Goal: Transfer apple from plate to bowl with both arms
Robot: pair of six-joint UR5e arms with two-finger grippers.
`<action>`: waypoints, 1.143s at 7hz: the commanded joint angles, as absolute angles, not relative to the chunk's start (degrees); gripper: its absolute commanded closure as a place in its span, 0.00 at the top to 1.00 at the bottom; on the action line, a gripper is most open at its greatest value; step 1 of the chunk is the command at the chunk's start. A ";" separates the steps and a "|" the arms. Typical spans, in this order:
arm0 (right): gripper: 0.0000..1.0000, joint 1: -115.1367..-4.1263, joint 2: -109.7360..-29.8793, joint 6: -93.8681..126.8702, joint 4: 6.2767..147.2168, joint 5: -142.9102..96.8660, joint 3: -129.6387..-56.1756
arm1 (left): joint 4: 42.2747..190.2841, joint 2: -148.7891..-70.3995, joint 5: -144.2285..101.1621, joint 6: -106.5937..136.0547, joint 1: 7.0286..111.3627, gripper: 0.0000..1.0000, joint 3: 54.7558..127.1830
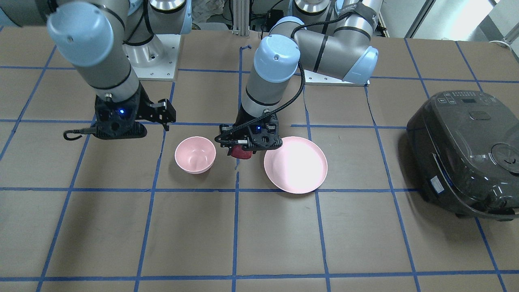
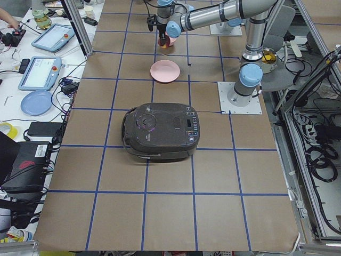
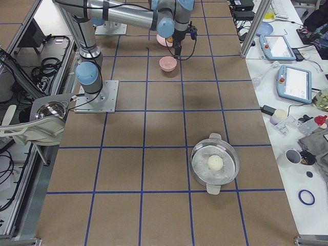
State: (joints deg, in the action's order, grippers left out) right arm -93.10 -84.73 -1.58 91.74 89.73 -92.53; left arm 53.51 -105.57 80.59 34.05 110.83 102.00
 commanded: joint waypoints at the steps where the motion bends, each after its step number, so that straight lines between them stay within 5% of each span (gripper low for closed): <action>1: 1.00 -93.16 -86.57 -1.58 77.12 90.09 -79.68 | 51.44 -110.45 78.94 41.89 116.52 0.17 99.15; 3: 1.00 -92.73 -86.66 -2.63 77.61 89.82 -79.28 | 50.71 -113.71 78.31 45.69 118.38 0.17 96.78; 6: 1.00 -93.08 -86.83 -2.37 79.98 89.74 -79.28 | 47.73 -116.89 77.61 47.64 119.44 0.31 96.42; 8: 1.00 -93.08 -86.92 -2.37 79.98 89.82 -79.28 | 46.23 -119.16 77.70 47.55 119.44 0.87 96.42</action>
State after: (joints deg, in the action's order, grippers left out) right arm -93.07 -86.87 -2.39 79.94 89.80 -79.29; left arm 46.96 -117.64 77.67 47.57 119.41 96.43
